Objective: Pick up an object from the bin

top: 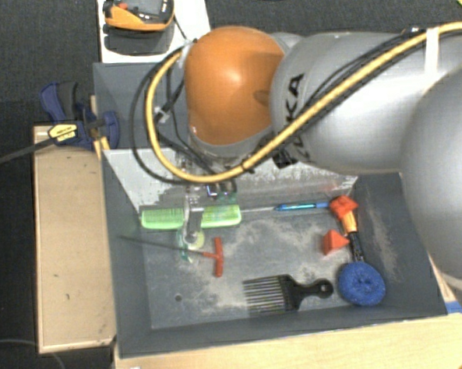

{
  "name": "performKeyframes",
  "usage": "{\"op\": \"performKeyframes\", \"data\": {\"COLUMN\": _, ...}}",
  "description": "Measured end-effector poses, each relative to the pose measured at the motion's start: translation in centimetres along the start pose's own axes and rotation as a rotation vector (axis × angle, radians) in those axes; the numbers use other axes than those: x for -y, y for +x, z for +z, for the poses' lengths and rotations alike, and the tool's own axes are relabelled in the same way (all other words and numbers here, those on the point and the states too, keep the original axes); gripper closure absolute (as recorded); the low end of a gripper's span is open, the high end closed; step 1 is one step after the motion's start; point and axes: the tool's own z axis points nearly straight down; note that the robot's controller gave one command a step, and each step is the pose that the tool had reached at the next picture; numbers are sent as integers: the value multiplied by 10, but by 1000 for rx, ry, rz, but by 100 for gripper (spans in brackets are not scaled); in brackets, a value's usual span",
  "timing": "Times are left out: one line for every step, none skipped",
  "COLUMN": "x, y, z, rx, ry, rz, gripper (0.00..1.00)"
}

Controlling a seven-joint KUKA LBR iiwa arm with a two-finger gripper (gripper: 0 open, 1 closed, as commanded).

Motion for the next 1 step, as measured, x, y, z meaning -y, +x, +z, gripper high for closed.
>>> {"op": "performKeyframes", "data": {"x": 1, "y": -2, "z": -4, "rx": 7, "ry": -1, "rz": 5, "gripper": 0}}
